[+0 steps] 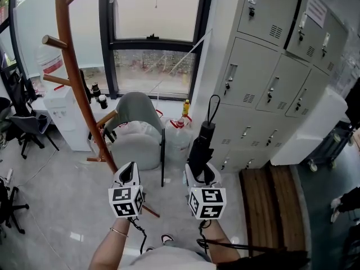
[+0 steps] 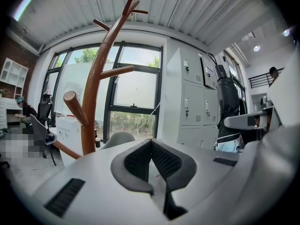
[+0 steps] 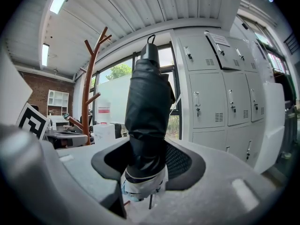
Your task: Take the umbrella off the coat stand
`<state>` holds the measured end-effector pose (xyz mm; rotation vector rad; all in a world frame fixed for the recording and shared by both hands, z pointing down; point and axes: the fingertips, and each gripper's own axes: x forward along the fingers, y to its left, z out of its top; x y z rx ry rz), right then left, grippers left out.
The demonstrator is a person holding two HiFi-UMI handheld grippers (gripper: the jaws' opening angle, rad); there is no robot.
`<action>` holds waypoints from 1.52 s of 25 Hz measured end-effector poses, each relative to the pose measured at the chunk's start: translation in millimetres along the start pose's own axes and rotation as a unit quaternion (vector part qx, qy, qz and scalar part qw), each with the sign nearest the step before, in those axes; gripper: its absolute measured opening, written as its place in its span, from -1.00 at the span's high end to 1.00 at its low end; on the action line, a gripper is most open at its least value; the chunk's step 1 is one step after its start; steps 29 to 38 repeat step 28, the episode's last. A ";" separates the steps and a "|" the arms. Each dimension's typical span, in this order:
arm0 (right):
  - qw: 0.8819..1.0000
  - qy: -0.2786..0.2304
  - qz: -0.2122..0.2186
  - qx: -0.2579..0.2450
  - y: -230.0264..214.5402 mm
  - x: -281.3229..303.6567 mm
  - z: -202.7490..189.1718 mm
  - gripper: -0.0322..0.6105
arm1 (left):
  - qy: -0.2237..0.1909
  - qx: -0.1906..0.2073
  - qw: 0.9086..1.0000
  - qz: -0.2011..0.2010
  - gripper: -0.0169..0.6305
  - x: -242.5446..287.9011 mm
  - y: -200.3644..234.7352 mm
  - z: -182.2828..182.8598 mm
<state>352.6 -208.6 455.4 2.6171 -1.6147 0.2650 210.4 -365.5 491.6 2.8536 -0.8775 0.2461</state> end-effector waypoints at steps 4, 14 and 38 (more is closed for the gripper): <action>1.000 0.006 -0.007 -0.003 -3.0 -0.8 -1.9 0.26 | 0.000 0.001 1.000 -0.005 0.93 1.7 -3.3 1.5; 1.000 0.006 -0.006 0.000 -1.1 -4.8 -3.7 0.26 | -0.004 -0.003 1.000 -0.007 0.93 -0.4 -4.1 1.8; 1.000 0.003 -0.006 -0.001 -0.3 -8.4 -6.0 0.26 | -0.008 -0.007 1.000 -0.003 0.93 -2.9 -1.4 2.4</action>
